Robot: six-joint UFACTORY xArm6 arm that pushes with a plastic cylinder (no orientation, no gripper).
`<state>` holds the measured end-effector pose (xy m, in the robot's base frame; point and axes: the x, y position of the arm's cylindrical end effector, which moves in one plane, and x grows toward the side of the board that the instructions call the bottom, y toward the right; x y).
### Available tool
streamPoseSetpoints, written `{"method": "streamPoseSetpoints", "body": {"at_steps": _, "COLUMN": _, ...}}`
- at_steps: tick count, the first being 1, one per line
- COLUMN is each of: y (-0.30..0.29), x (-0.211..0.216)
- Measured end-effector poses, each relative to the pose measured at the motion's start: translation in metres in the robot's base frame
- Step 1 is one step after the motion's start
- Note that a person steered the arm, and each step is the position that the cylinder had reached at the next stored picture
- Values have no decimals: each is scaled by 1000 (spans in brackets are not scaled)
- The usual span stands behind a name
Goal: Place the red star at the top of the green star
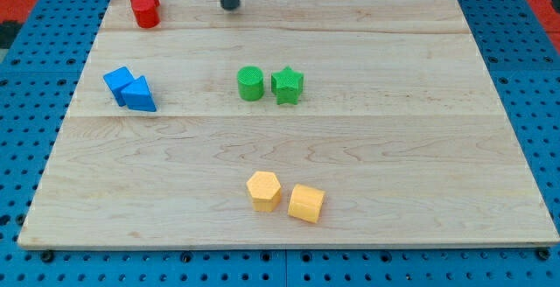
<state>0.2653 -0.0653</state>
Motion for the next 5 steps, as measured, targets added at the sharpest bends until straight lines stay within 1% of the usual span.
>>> {"method": "streamPoseSetpoints", "body": {"at_steps": 1, "y": -60, "x": 90}}
{"method": "streamPoseSetpoints", "body": {"at_steps": 2, "y": -187, "x": 99}}
{"method": "streamPoseSetpoints", "body": {"at_steps": 3, "y": -238, "x": 99}}
{"method": "streamPoseSetpoints", "body": {"at_steps": 5, "y": -240, "x": 96}}
